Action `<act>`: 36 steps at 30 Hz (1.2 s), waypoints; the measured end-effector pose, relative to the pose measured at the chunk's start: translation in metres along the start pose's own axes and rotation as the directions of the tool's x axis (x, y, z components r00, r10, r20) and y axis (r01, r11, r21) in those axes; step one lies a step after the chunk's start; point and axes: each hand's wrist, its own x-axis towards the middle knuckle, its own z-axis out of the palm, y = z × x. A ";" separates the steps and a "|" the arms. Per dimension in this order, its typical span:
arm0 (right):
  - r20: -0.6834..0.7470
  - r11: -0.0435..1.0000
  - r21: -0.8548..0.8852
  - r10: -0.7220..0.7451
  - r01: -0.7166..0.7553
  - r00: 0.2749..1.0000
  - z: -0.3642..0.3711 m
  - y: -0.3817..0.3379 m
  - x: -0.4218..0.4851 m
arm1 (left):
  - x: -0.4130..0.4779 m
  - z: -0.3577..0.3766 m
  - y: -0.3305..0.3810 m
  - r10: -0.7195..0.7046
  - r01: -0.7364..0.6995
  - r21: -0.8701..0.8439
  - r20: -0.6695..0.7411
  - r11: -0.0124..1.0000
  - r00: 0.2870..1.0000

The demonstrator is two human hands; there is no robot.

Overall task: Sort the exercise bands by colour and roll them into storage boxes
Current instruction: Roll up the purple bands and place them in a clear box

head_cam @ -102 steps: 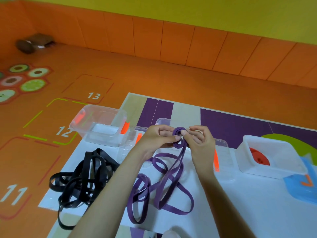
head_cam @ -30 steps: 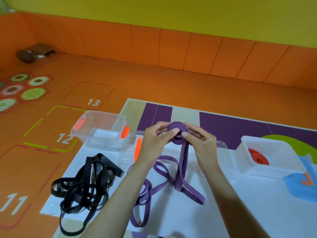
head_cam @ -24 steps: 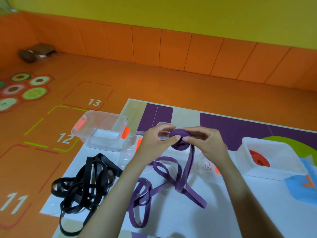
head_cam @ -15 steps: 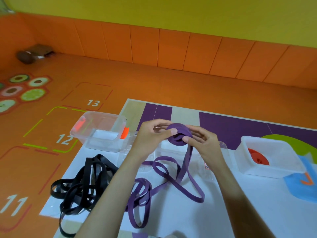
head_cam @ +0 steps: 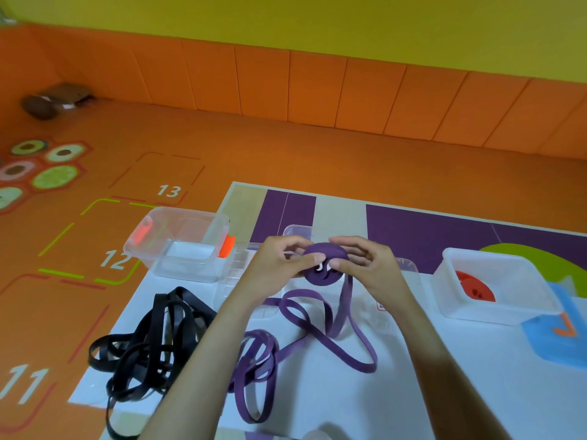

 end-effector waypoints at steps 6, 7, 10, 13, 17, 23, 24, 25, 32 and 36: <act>-0.147 0.977 0.209 0.063 -0.032 0.987 0.016 0.011 -0.004 | -0.013 0.030 -0.021 -0.135 0.075 -0.345 -0.151 0.935 0.979; -0.149 0.980 0.195 0.072 -0.042 0.986 0.015 0.011 -0.003 | -0.013 0.029 -0.024 -0.137 0.090 -0.323 -0.126 0.942 0.983; -0.030 0.999 -0.009 0.033 -0.034 0.999 0.008 0.010 0.000 | -0.010 0.012 -0.026 -0.044 0.042 -0.034 -0.043 0.999 0.998; 0.109 0.988 -0.149 0.043 -0.027 0.993 0.009 0.004 0.001 | -0.001 -0.002 -0.011 0.017 -0.024 0.181 0.043 0.983 0.999; 0.084 0.990 -0.136 0.050 -0.038 0.995 0.018 0.004 -0.002 | 0.011 -0.010 -0.001 -0.015 -0.034 0.364 0.133 0.931 0.991; 0.163 0.989 -0.105 0.124 -0.108 0.979 0.018 0.009 -0.006 | 0.012 -0.015 -0.004 -0.081 -0.052 0.458 0.266 0.887 0.961; 0.169 0.989 -0.102 0.126 -0.110 0.978 0.018 0.010 -0.008 | 0.012 -0.015 -0.004 -0.089 -0.061 0.473 0.288 0.879 0.954; 0.176 0.988 -0.102 0.129 -0.112 0.976 0.017 0.011 -0.009 | 0.012 -0.016 -0.005 -0.097 -0.068 0.486 0.307 0.871 0.947; 0.123 0.981 -0.127 0.163 -0.148 0.979 0.014 0.015 -0.009 | 0.009 -0.013 -0.011 -0.079 -0.039 0.387 0.285 0.921 0.955; 0.082 0.992 -0.045 0.125 -0.122 0.989 0.006 0.018 -0.010 | 0.006 -0.018 -0.013 -0.080 0.052 0.162 0.167 0.985 0.983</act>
